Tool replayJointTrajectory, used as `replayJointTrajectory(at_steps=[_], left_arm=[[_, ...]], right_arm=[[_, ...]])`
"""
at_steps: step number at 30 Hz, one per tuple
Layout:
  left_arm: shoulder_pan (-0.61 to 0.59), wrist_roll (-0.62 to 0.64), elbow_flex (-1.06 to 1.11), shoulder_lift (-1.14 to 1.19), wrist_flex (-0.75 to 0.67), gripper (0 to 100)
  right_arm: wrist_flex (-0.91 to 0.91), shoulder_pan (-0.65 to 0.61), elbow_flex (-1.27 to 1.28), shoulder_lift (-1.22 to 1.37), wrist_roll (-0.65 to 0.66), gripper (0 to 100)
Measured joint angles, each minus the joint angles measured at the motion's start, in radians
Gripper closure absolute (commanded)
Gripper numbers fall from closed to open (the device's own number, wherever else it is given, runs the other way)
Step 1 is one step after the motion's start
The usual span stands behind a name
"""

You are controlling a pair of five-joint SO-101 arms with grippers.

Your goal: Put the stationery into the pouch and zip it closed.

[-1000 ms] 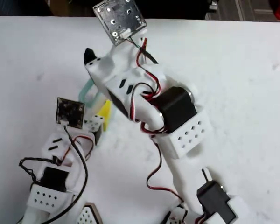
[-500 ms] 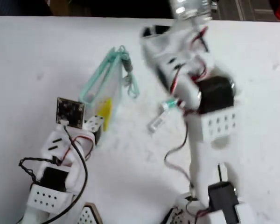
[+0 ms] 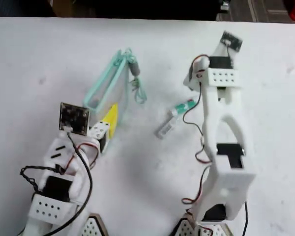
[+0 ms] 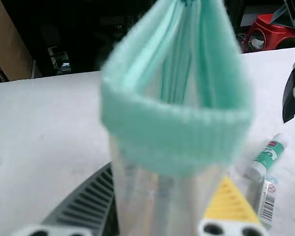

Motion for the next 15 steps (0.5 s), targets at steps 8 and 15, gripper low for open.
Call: replayJointTrajectory(at_steps=[8,15], left_arm=[[0.0,0.0,0.0,0.0,0.0,80],[0.0,0.0,0.0,0.0,0.0,80]], right_arm=[[-0.115,0.002,0.0,0.147,-0.02,74.0],[-0.127,-0.003,-0.008,0.212,-0.069,94.0]])
